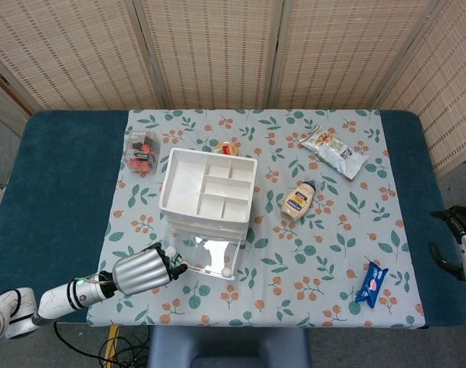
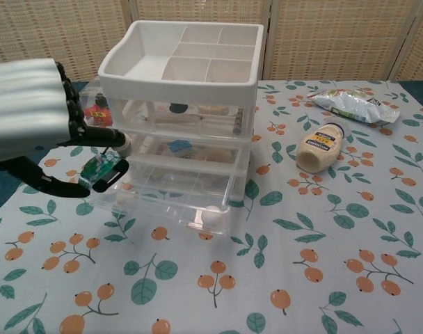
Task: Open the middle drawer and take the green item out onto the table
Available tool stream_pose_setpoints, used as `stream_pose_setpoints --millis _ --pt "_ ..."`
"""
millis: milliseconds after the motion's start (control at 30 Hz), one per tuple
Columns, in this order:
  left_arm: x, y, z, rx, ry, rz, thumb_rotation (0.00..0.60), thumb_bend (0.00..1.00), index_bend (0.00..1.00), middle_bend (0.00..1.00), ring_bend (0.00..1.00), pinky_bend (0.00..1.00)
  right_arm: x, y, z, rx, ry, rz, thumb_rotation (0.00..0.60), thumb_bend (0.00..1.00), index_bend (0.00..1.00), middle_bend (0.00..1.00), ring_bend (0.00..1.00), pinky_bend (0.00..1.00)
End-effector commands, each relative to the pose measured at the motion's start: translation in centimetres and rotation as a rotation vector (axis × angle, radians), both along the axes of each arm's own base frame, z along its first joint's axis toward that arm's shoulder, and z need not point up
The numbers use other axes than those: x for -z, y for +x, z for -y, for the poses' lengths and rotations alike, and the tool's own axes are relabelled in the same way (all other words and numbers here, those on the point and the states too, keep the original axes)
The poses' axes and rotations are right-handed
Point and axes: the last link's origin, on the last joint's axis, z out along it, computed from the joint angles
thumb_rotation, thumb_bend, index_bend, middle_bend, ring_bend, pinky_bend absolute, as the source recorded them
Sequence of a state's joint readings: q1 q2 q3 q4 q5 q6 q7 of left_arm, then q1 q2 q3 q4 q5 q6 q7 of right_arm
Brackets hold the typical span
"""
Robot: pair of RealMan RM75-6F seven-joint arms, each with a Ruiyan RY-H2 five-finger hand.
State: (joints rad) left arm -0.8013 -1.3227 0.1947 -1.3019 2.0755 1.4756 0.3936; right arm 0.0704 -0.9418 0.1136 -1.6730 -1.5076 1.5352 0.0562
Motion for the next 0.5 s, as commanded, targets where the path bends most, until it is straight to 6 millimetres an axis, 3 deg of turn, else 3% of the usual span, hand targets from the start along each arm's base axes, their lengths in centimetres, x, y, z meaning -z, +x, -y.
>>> stream_pose_setpoints --millis 33,500 --pt "0.3 -0.9 0.9 -0.012 -0.014 -0.019 0.600 0.20 0.46 0.96 1.00 1.00 0.0 0.0 0.0 -0.002 0.001 0.002 0.600 0.40 0.25 0.31 0.22 0.27" --pt "5.1 -3.1 2.9 -0.032 -0.100 -0.104 0.600 0.20 0.46 0.96 1.00 1.00 -0.2 -0.3 -0.3 0.004 -0.006 0.005 0.600 0.40 0.25 0.31 0.23 0.27"
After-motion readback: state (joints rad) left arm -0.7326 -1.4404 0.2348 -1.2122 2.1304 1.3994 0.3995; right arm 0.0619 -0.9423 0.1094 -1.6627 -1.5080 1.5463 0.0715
